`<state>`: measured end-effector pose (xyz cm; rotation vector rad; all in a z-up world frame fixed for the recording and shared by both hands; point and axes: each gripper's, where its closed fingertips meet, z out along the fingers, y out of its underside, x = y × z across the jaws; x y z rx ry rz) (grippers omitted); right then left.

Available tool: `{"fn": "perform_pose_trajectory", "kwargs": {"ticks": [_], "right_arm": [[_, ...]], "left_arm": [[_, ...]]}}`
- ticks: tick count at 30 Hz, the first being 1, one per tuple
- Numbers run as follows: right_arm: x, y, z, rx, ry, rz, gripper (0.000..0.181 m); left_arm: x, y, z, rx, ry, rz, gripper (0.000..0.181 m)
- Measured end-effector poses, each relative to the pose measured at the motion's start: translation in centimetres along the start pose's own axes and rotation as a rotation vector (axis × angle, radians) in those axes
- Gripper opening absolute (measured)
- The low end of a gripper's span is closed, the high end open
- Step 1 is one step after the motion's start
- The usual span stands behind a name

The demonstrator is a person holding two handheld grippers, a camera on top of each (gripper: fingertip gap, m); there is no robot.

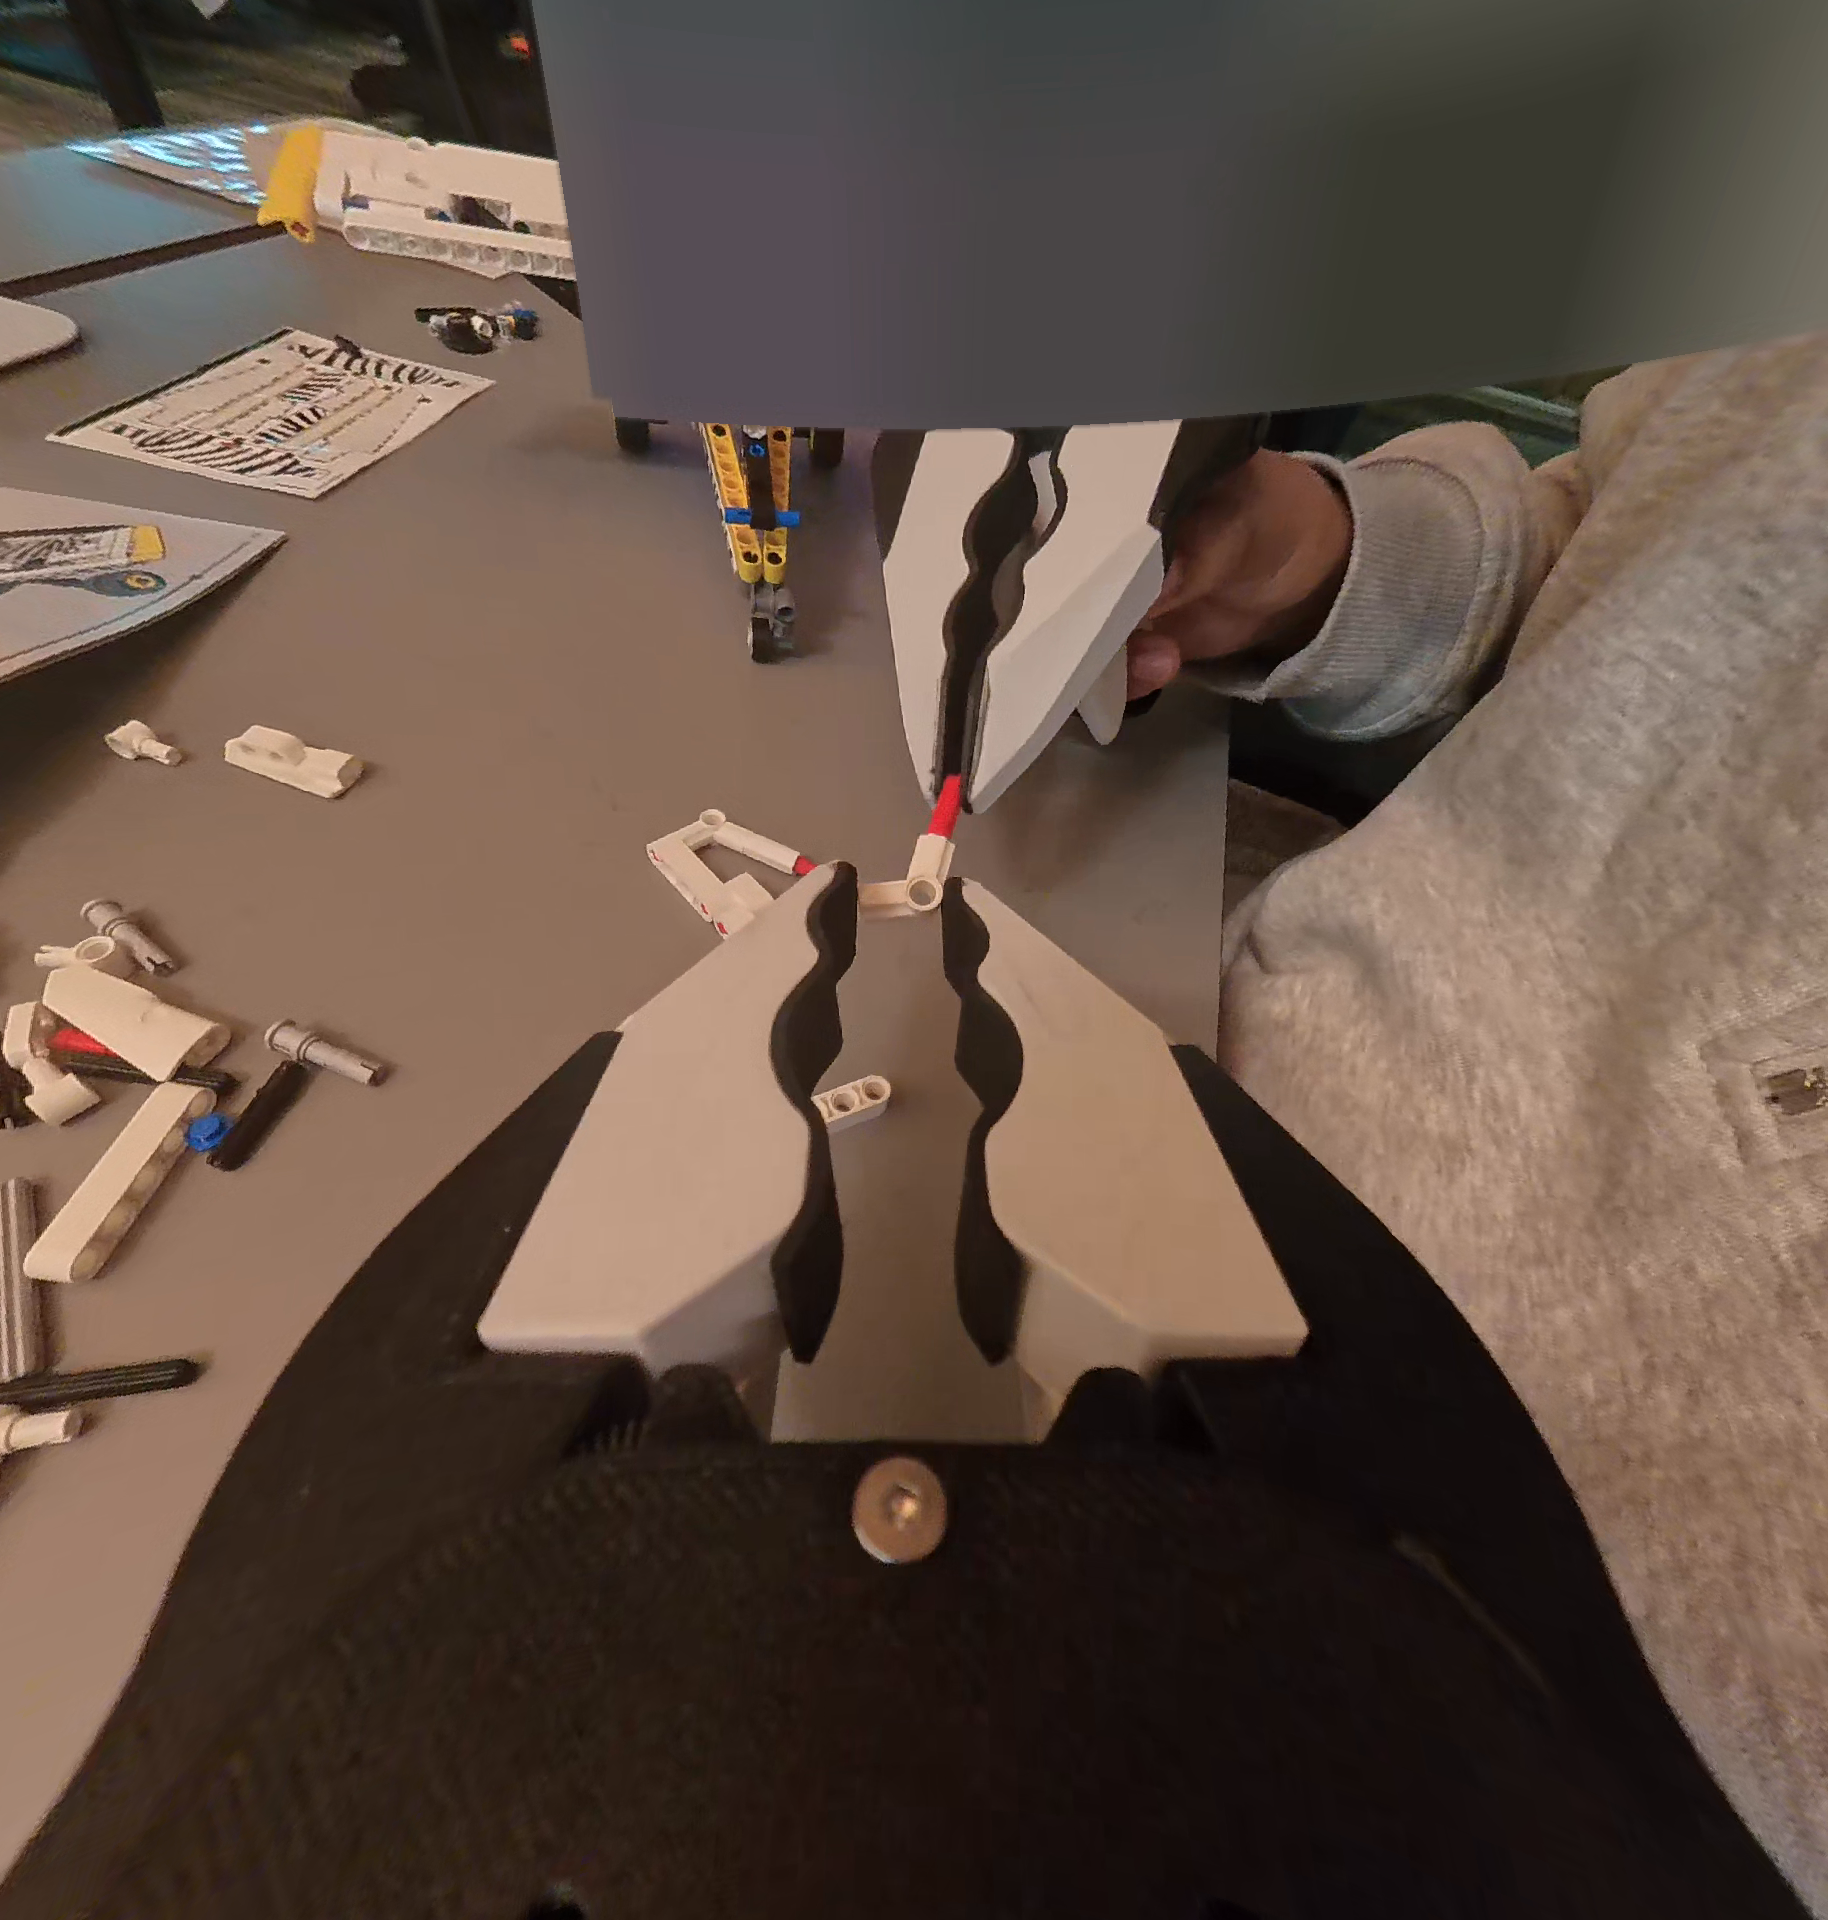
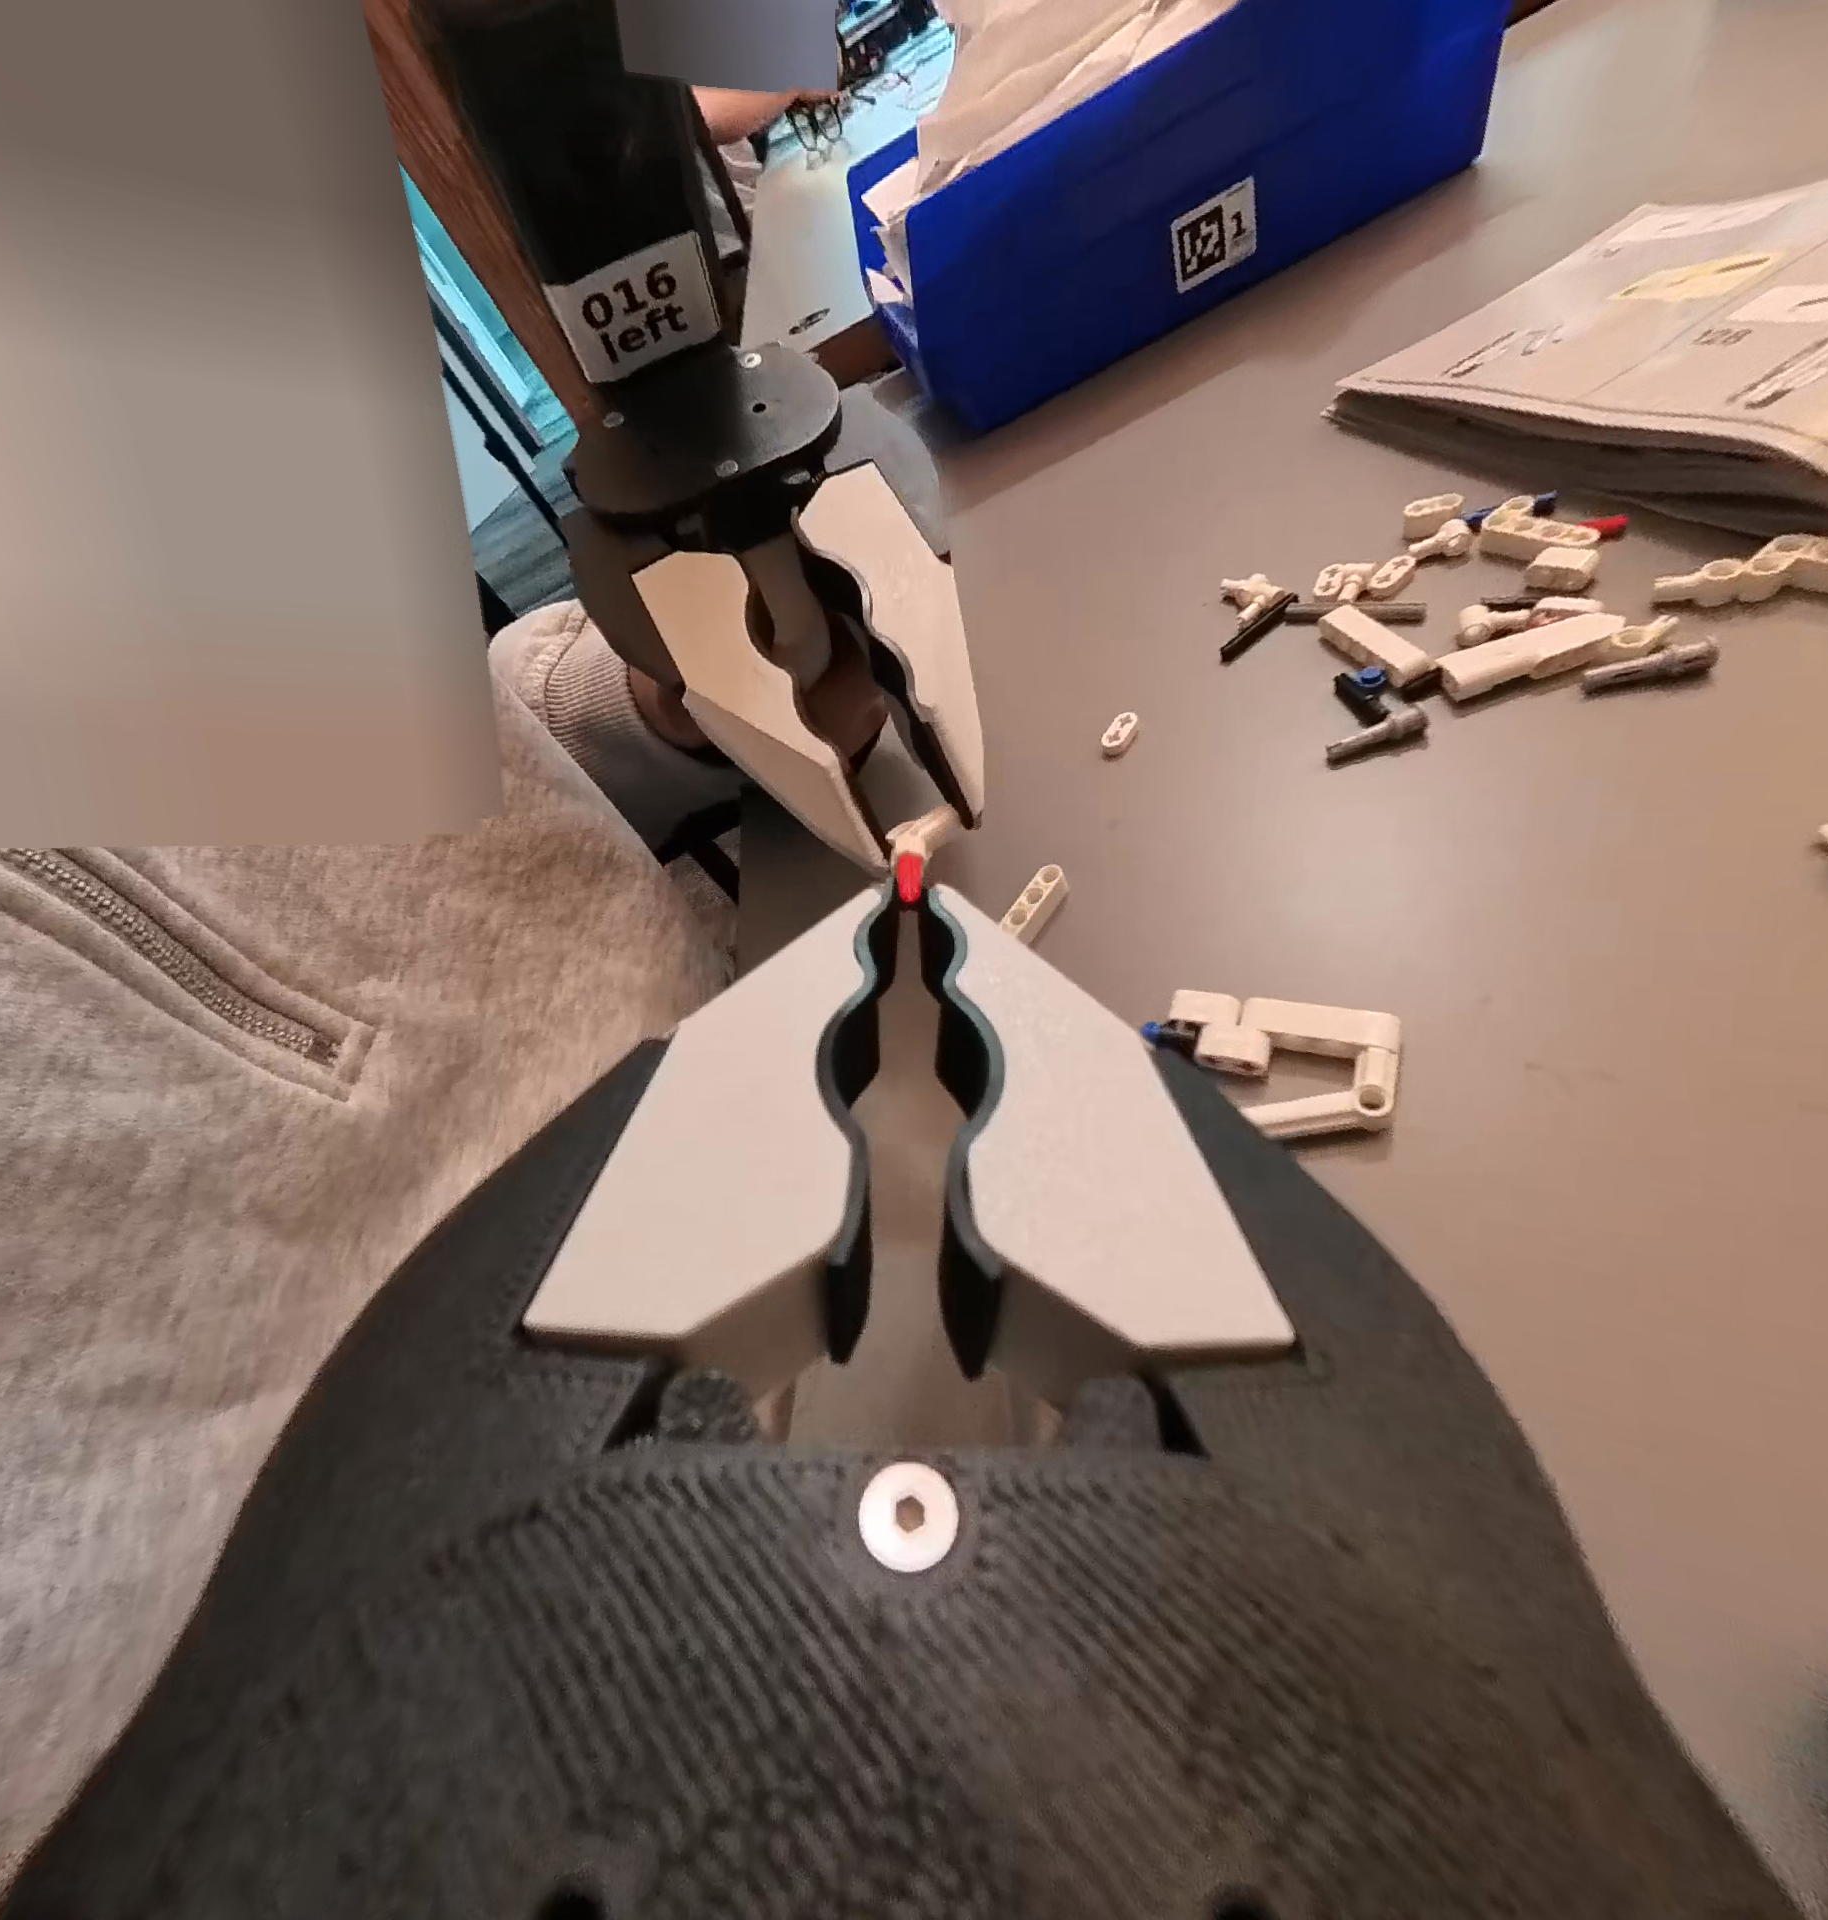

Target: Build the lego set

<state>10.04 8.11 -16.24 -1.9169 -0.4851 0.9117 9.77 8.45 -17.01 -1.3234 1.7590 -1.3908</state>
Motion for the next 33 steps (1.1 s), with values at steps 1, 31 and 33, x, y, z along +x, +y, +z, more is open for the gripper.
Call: {"fn": "perform_pose_trajectory", "kwargs": {"ticks": [1,31,33], "right_arm": [[0.0,0.1,0.0,-0.007,0.000,0.014,0.002],[-0.8,2.1,-1.2,0.040,-0.104,0.434,0.001],[-0.8,2.2,-1.2,0.036,-0.108,0.432,0.001]], "left_arm": [[0.1,0.1,0.1,-0.006,-0.001,0.007,0.015],[1.8,0.7,1.7,-0.075,0.042,0.114,0.014],[1.8,0.7,1.7,-0.075,0.046,0.114,0.014]]}}
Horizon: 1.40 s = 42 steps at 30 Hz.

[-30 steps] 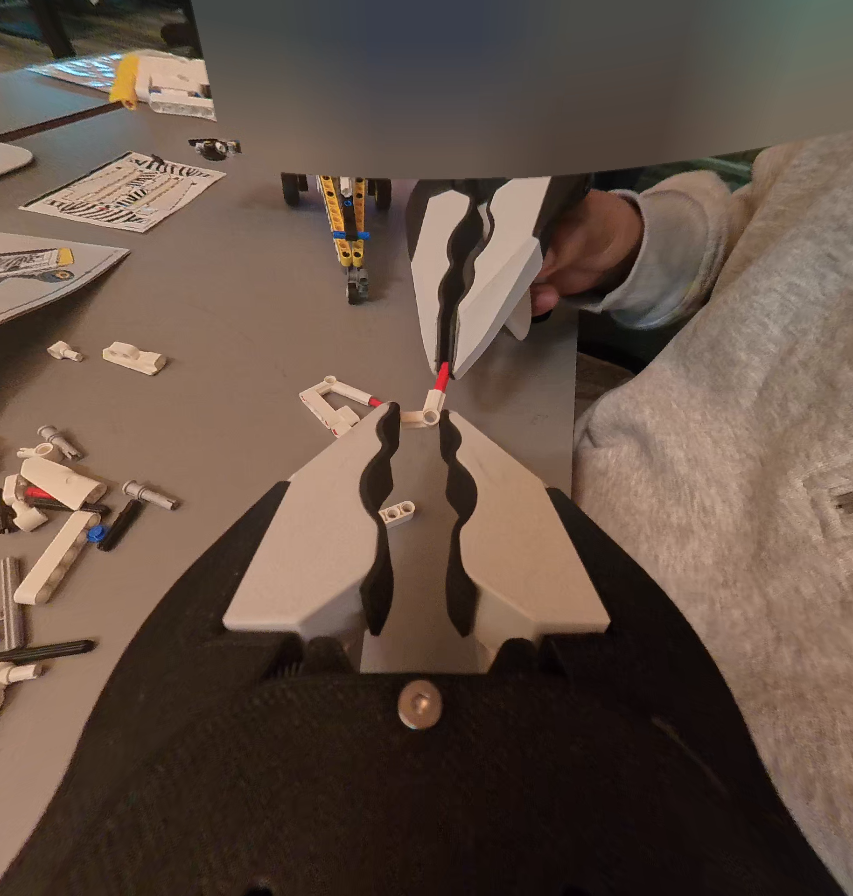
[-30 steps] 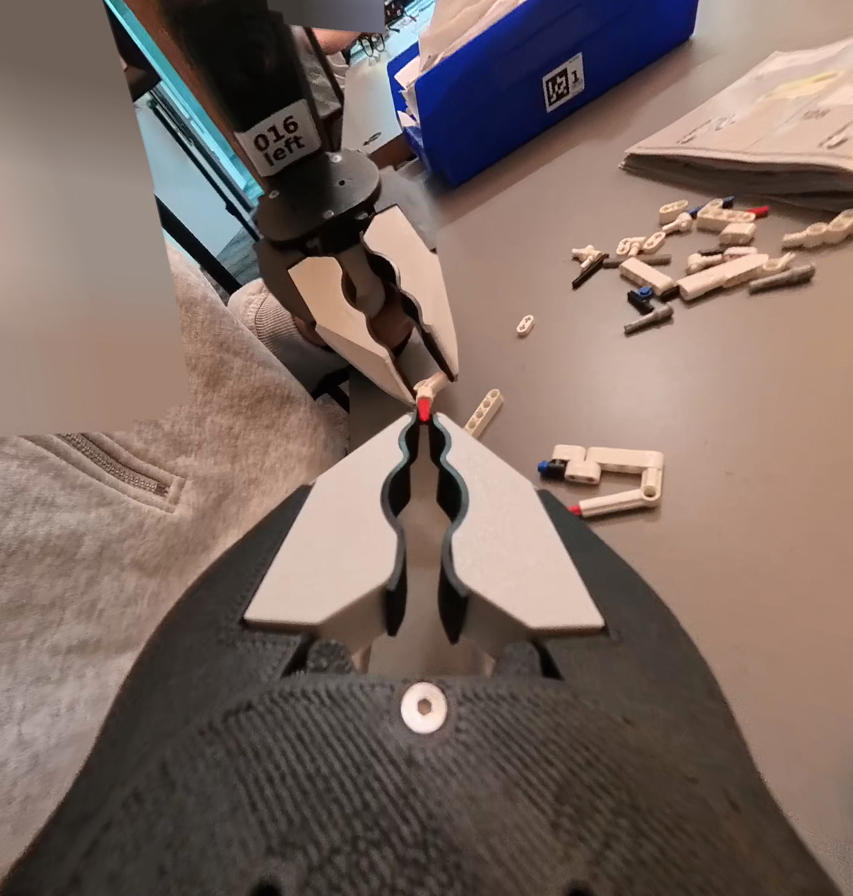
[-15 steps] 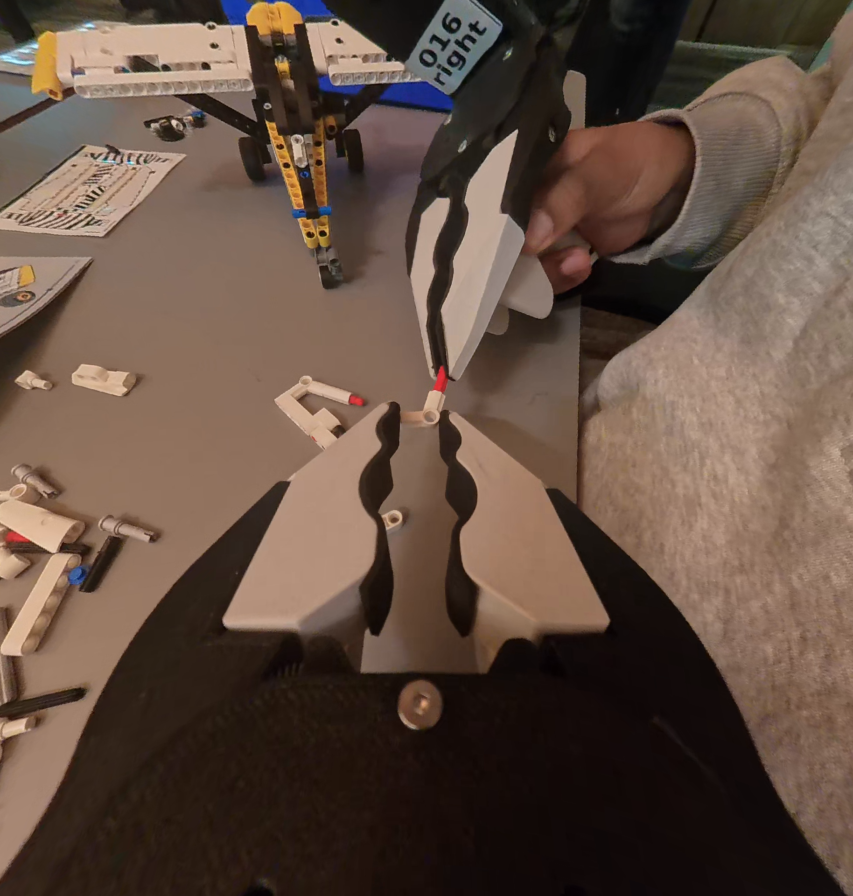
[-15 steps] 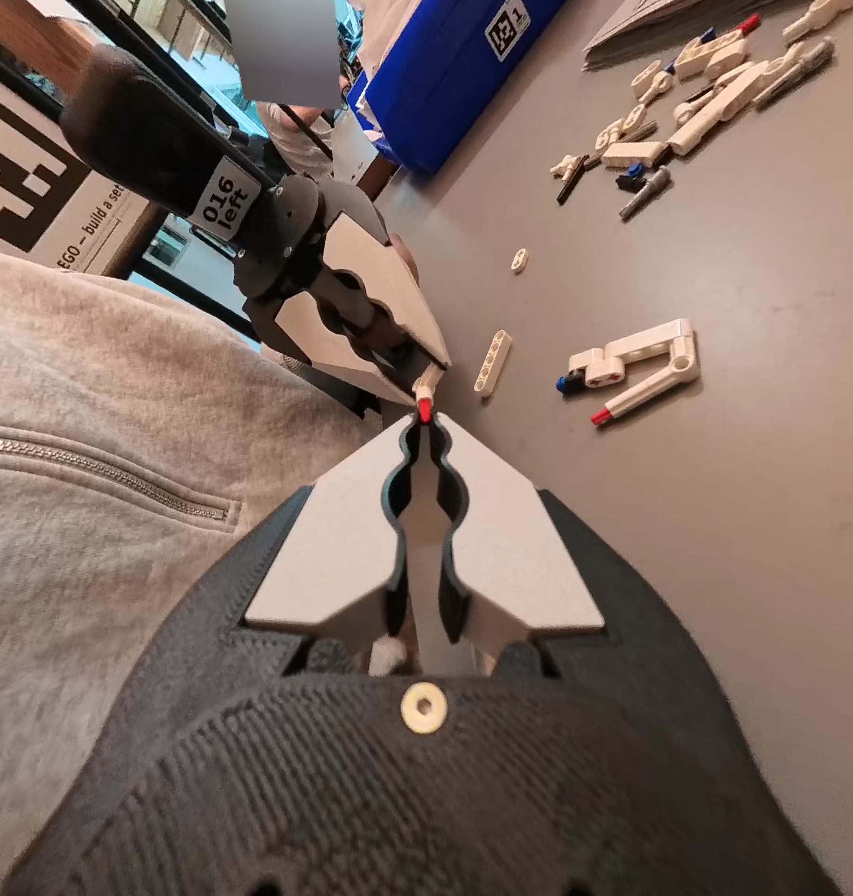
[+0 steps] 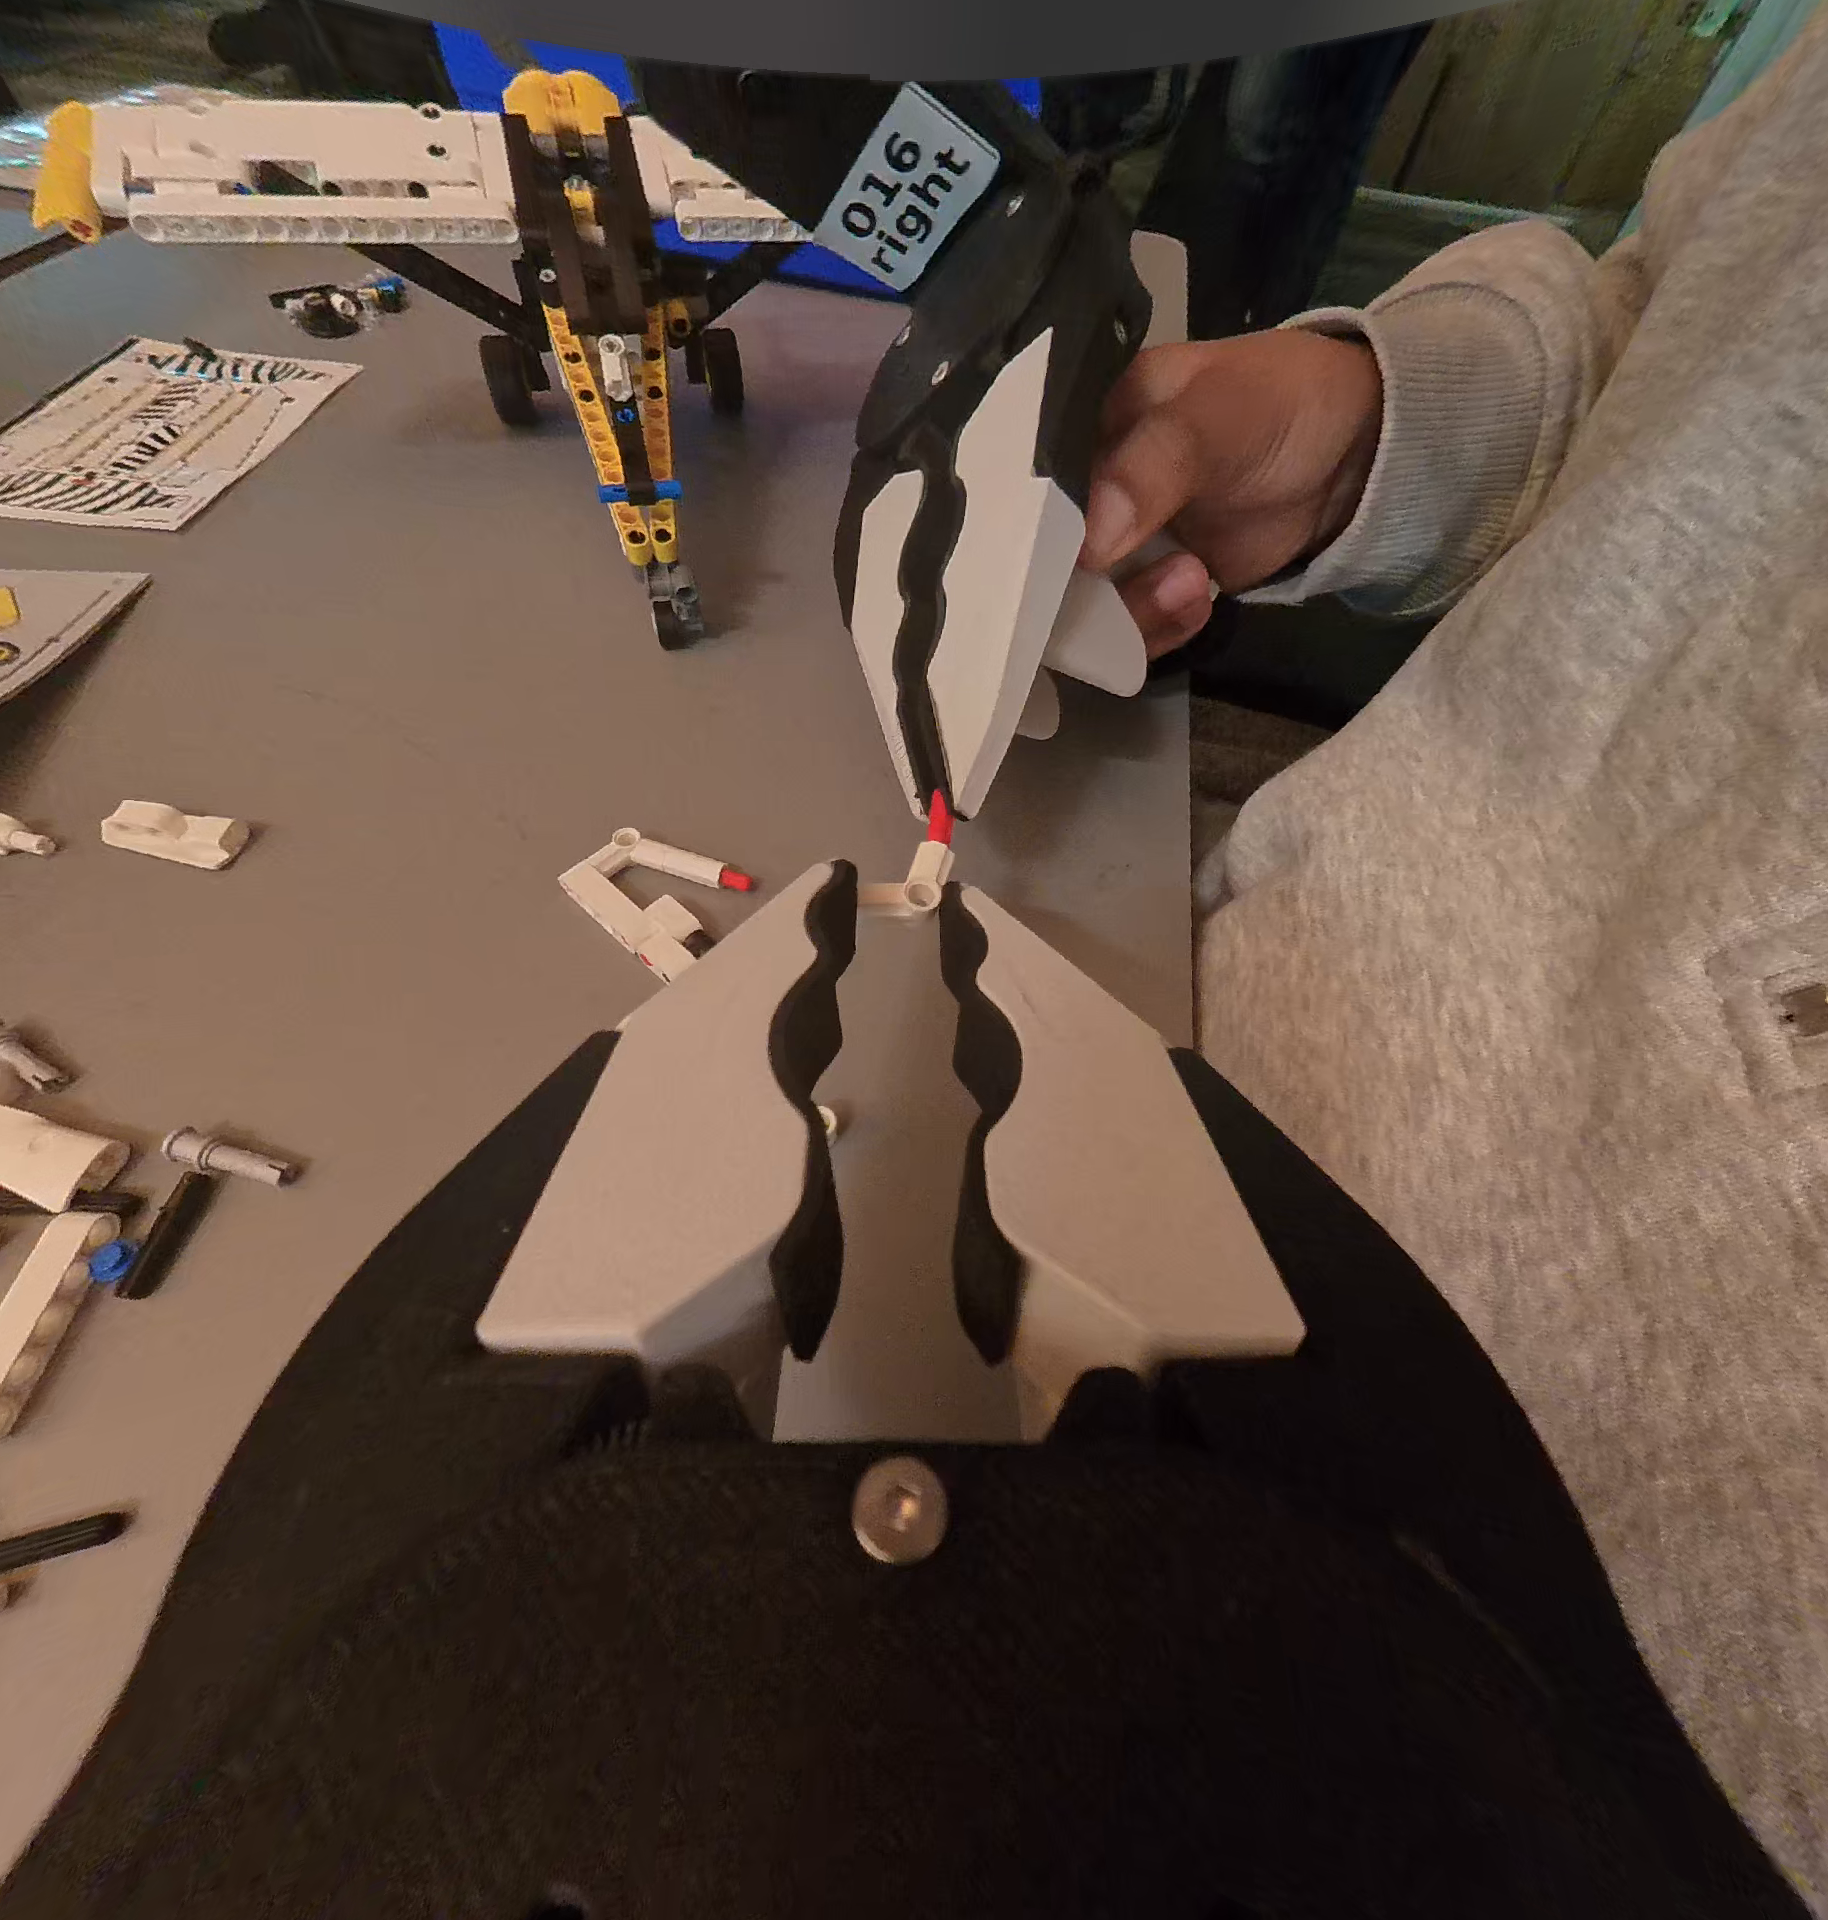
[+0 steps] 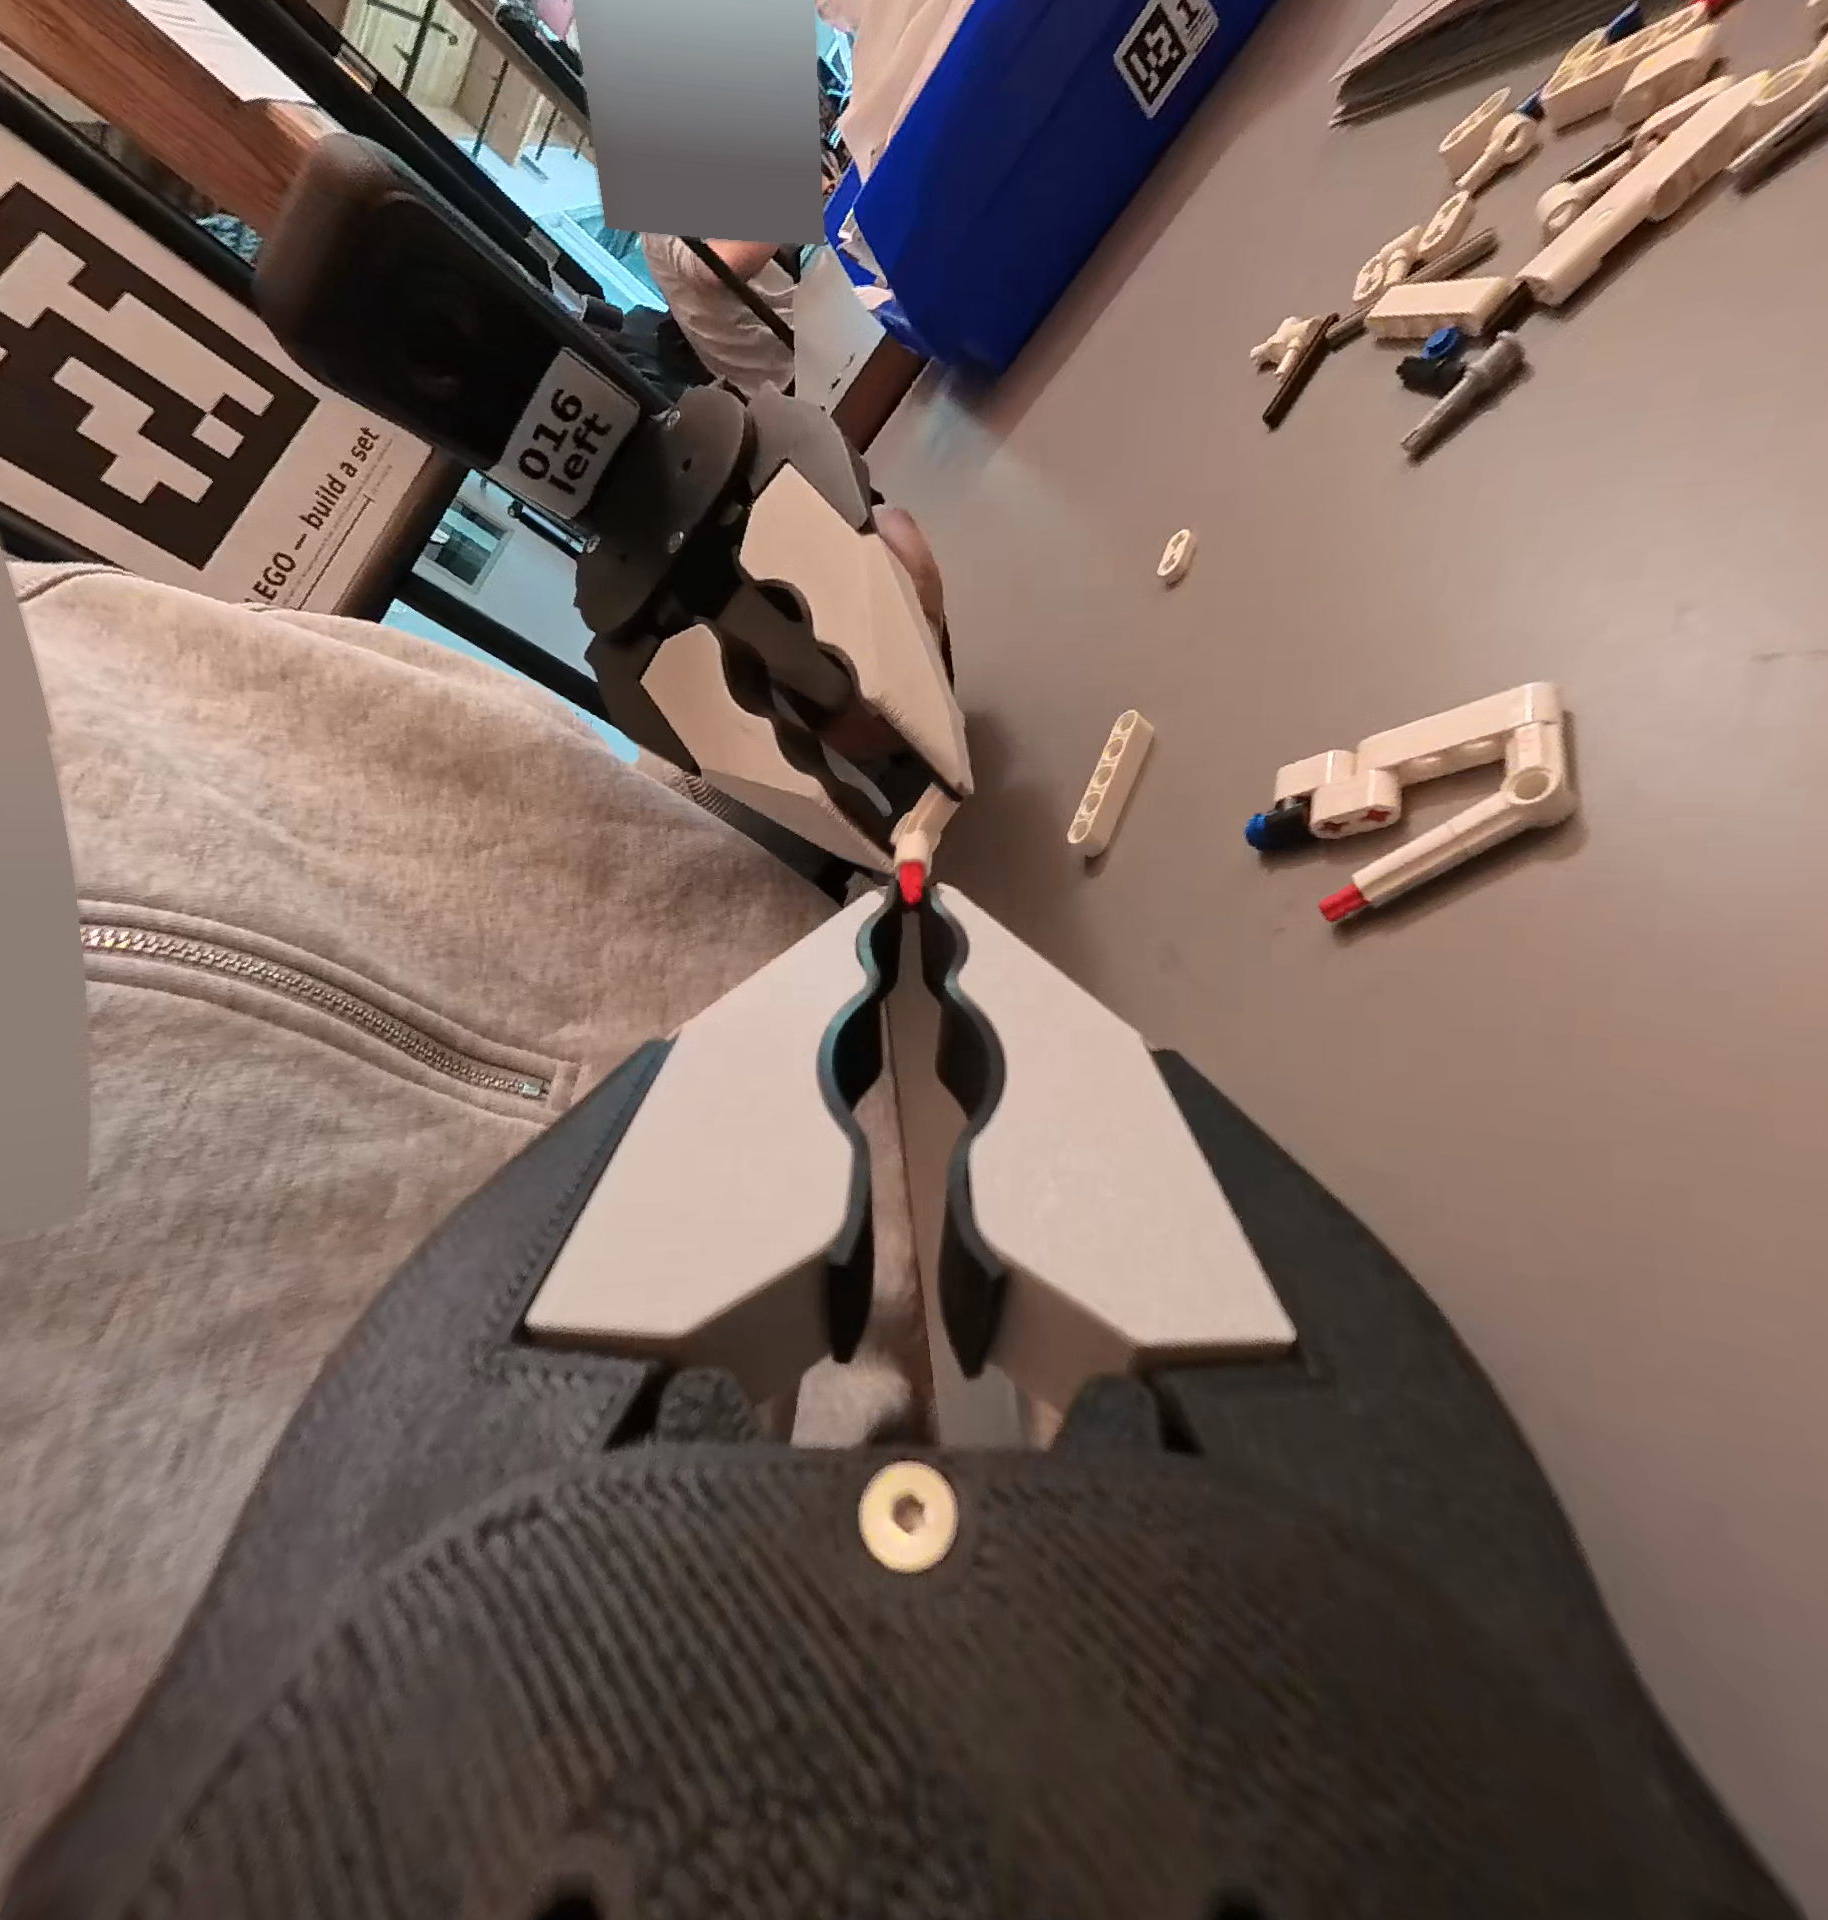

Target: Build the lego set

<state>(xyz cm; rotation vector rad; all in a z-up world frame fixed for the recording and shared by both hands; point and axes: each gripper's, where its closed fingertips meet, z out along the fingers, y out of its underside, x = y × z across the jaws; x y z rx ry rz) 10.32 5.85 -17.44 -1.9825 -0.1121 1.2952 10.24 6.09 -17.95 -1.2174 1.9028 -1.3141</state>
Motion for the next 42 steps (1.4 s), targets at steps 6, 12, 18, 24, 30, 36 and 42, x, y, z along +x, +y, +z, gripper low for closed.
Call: {"fn": "perform_pose_trajectory", "kwargs": {"ticks": [6,12,18,24,30,36,42], "right_arm": [[0.1,-0.3,0.1,0.036,-0.009,0.017,0.001],[0.2,-1.0,0.0,0.111,-0.003,0.036,0.001],[-0.1,-1.3,-0.1,0.156,-0.041,0.061,0.001],[-0.5,-1.5,-0.3,0.166,-0.068,0.071,0.000],[0.7,-0.8,-0.9,0.100,0.064,-0.003,0.001],[0.4,-1.5,-1.7,0.151,0.111,-0.132,0.001],[-0.8,-2.8,-2.3,0.225,0.217,-0.466,0.002]], "left_arm": [[-0.3,-0.2,-0.2,0.016,-0.010,-0.016,0.014],[-0.8,-0.6,-0.4,0.048,-0.037,-0.041,0.014],[-0.8,-1.0,-0.5,0.078,-0.022,-0.066,0.015],[-0.6,-1.7,-0.6,0.128,-0.007,-0.092,0.014],[-0.7,-1.4,0.5,0.078,-0.038,-0.081,0.034],[-2.2,-0.1,1.2,0.027,-0.032,-0.368,0.047],[-0.8,-2.9,-0.4,0.296,0.422,-0.921,0.046]]}}
